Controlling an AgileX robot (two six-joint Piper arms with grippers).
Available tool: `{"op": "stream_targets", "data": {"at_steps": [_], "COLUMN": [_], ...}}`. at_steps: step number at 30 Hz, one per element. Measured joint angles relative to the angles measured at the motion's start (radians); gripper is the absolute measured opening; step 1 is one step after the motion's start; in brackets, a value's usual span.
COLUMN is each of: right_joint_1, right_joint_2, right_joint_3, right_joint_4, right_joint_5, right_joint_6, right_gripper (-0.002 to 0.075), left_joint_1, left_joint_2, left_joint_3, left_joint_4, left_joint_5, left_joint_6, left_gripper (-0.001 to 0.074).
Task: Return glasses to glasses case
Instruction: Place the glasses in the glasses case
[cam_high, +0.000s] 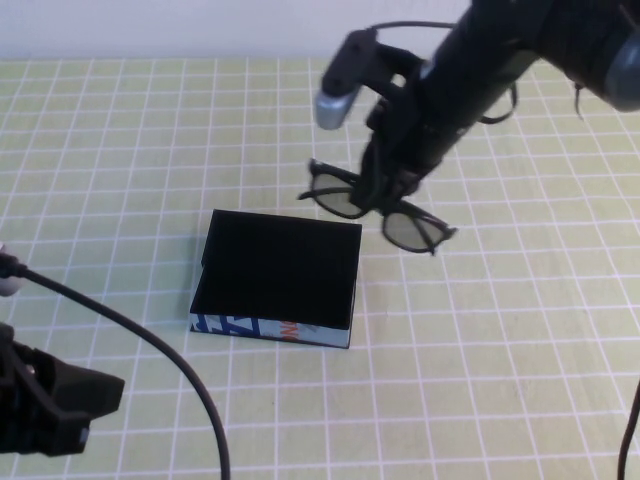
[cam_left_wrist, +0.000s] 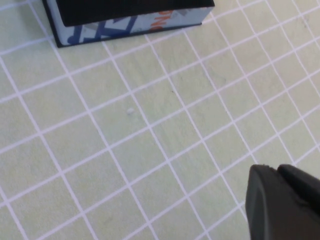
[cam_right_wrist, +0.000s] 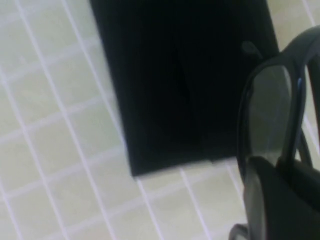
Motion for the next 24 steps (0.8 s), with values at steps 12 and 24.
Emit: {"op": "stream_targets", "data": {"at_steps": [12,24], "right_joint_1": [0.195,0.206], "right_joint_2": [0.139,0.242], "right_joint_3": [-0.107,-0.143], "right_joint_4": [0.000,-0.019], "right_joint_5": [-0.029,-0.078], "right_joint_6": [-0.009,-0.010], "right_gripper": [-0.0001,-0.0001], "left_joint_1": [0.000,0.000], "left_joint_2": [0.000,0.000], "left_joint_3": [0.000,0.000], "left_joint_4": [0.004,0.006], "left_joint_5": [-0.039,-0.039], "left_joint_6": [0.000,0.000], "left_gripper": [-0.0004,-0.0004]}}
